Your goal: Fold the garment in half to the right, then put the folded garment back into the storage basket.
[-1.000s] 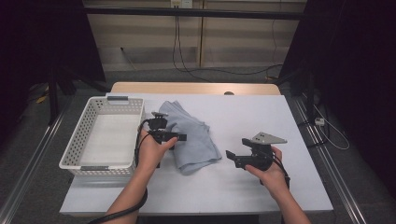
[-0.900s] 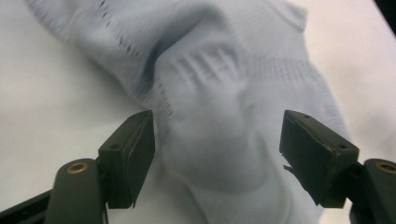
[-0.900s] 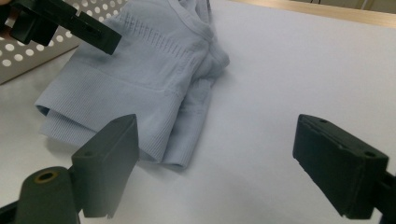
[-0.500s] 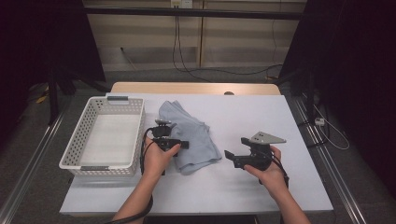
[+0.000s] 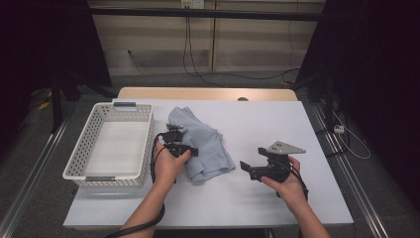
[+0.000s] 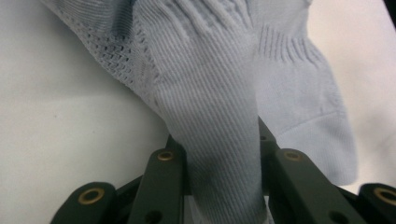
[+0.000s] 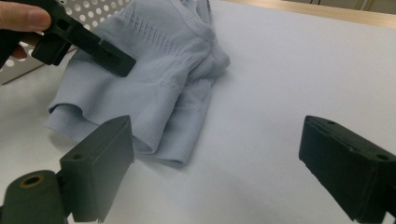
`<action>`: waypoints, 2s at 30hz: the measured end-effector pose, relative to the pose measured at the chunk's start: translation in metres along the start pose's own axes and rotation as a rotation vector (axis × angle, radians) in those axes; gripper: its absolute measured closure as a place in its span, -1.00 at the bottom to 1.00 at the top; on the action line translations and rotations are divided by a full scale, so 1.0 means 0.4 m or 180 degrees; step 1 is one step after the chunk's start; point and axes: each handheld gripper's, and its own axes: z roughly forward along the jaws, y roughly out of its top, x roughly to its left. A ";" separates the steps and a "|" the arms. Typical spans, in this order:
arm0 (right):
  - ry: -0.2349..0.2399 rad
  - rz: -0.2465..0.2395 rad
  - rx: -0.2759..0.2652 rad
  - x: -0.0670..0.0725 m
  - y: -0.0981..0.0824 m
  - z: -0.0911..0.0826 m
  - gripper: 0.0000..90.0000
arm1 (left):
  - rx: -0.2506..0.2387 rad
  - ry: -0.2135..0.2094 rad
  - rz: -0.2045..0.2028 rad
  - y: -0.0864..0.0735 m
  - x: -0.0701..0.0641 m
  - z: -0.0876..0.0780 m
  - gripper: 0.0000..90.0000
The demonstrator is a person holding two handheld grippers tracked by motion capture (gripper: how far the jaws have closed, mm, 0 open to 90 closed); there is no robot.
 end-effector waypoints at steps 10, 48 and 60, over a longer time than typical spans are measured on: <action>0.0011 -0.0027 0.0077 -0.004 -0.019 -0.014 -0.81 | 0.0228 -0.0023 -0.0011 0.028 -0.009 -0.028 0.63; 0.0003 0.0004 -0.0012 -0.006 -0.028 -0.032 -0.88 | 0.0871 0.0285 0.0376 0.142 -0.045 -0.145 0.65; -0.0034 0.0026 -0.0010 -0.009 -0.036 -0.044 -0.92 | 0.0977 0.0301 0.0446 0.169 -0.055 -0.167 0.65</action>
